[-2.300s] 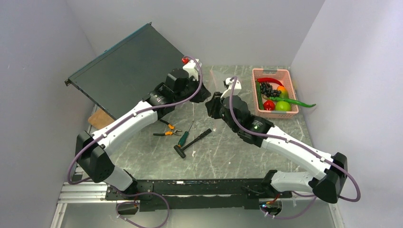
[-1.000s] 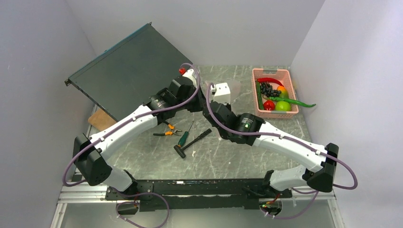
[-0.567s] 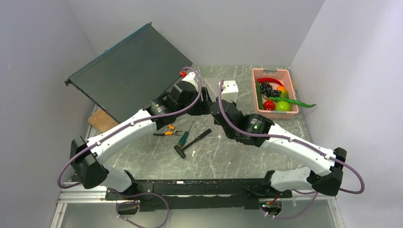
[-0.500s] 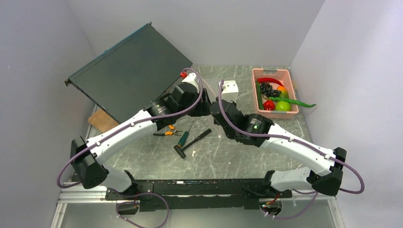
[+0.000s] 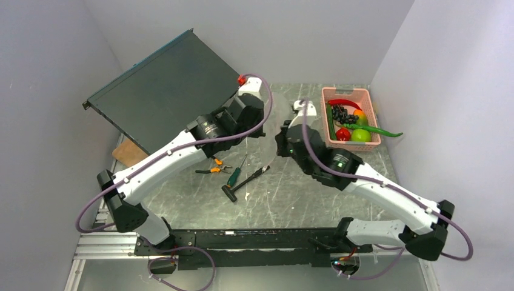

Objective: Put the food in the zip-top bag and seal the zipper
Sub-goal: Open the zipper of the food storage bag at the center of the board.

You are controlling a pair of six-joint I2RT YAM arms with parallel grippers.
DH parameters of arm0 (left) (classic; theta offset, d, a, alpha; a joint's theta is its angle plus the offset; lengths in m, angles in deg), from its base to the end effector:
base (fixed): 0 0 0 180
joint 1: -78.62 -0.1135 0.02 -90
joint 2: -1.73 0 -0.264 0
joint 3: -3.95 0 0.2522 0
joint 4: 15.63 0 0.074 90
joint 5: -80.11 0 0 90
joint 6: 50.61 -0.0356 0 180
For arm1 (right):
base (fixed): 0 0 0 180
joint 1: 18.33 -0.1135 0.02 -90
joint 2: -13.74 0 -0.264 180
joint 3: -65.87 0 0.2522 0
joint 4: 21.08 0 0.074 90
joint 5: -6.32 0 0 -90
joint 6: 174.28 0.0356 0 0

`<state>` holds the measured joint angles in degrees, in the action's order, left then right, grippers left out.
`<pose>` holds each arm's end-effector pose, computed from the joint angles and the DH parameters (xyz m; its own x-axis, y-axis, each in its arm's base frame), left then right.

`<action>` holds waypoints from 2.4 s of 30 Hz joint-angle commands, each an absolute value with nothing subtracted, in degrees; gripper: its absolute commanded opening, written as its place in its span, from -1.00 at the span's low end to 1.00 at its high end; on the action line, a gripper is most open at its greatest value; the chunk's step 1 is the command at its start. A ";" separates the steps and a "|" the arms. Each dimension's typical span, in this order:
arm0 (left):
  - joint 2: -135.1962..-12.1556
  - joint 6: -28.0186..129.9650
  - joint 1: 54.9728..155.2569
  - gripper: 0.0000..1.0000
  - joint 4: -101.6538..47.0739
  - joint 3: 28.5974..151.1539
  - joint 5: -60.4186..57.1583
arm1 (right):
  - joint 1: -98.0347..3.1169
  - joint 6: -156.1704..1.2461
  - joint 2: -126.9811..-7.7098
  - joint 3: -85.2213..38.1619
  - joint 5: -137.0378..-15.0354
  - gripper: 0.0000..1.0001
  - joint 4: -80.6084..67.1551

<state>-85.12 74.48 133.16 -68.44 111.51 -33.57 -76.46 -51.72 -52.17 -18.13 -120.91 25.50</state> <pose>0.2041 -0.2619 0.4096 -0.5676 -0.1106 -0.8158 0.2716 0.9103 -0.3123 0.1460 0.1941 0.3840 -0.4251 0.1279 -0.8961 -0.1977 0.9529 0.2298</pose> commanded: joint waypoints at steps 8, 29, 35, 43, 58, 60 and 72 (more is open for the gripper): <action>-91.30 62.89 135.45 -1.00 -83.91 128.15 -35.28 | -56.54 -37.35 -43.25 -2.48 -79.28 -1.00 0.39; -100.75 44.05 127.98 -0.53 -79.70 126.39 -21.38 | -52.53 -32.81 -44.34 5.92 -81.30 -1.00 0.22; -97.59 43.52 127.95 -0.20 -76.20 122.16 -19.40 | -52.53 -32.03 -44.00 5.67 -83.60 -1.00 1.54; -95.35 43.87 128.01 -0.38 -72.35 115.93 -12.88 | -52.53 -32.65 -45.35 3.95 -84.31 -1.00 1.47; -89.90 43.68 127.99 -1.00 -67.99 109.31 -13.35 | -53.00 -36.25 -45.17 3.52 -85.34 -1.00 1.57; -89.45 43.28 128.00 -1.00 -67.66 108.51 -16.04 | -53.28 -39.23 -45.91 2.62 -86.11 -1.00 2.96; -89.25 44.44 128.00 -1.00 -67.17 106.45 -21.91 | -53.47 -52.72 -50.42 -6.10 -93.34 -0.67 15.90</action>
<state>-91.83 44.13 128.07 -69.32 106.89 -19.83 -53.40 -46.65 -50.40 -1.15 -90.68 12.49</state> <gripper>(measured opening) 0.012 0.068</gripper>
